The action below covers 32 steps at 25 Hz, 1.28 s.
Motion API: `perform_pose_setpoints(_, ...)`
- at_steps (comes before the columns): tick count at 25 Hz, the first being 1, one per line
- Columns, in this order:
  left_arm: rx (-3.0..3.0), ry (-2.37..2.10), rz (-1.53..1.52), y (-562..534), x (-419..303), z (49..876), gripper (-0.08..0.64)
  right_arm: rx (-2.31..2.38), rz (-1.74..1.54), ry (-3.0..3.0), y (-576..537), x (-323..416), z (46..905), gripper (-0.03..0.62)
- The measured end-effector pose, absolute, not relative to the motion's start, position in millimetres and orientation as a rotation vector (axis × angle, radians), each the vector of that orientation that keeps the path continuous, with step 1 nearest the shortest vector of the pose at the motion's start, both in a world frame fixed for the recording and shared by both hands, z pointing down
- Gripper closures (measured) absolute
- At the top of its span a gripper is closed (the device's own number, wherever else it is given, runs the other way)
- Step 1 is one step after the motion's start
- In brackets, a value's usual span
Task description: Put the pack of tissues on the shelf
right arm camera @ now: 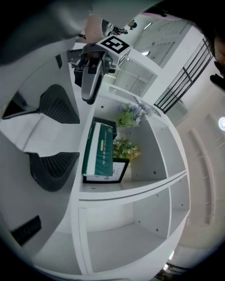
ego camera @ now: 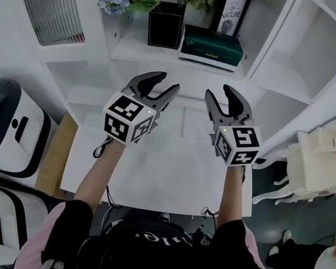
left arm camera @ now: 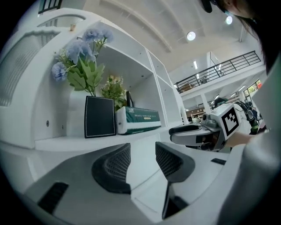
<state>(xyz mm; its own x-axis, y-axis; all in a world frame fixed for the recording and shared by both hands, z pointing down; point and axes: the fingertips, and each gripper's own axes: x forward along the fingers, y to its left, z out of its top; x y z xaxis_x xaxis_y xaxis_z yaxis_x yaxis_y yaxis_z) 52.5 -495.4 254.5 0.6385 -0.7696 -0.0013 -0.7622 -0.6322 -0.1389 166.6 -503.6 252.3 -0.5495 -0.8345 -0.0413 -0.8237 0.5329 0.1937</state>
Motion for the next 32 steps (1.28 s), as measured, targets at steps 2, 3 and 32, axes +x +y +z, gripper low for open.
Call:
perform_pose_setpoints(2,-2.745,1.274,-0.090,-485,48,267,0.373,1.443,-0.254,-2.707,-494,157,267,0.369)
perform_pose_setpoints(3,-2.756,1.269,-0.096,-479,45,275,0.373,1.434,-0.230,-2.710,-489,152,275,0.370)
perform_pose_setpoints(32,-3.111,0.994,-0.227,-272,-70,449,0.373,1.472,0.316,-2.575,-287,7,453,0.370)
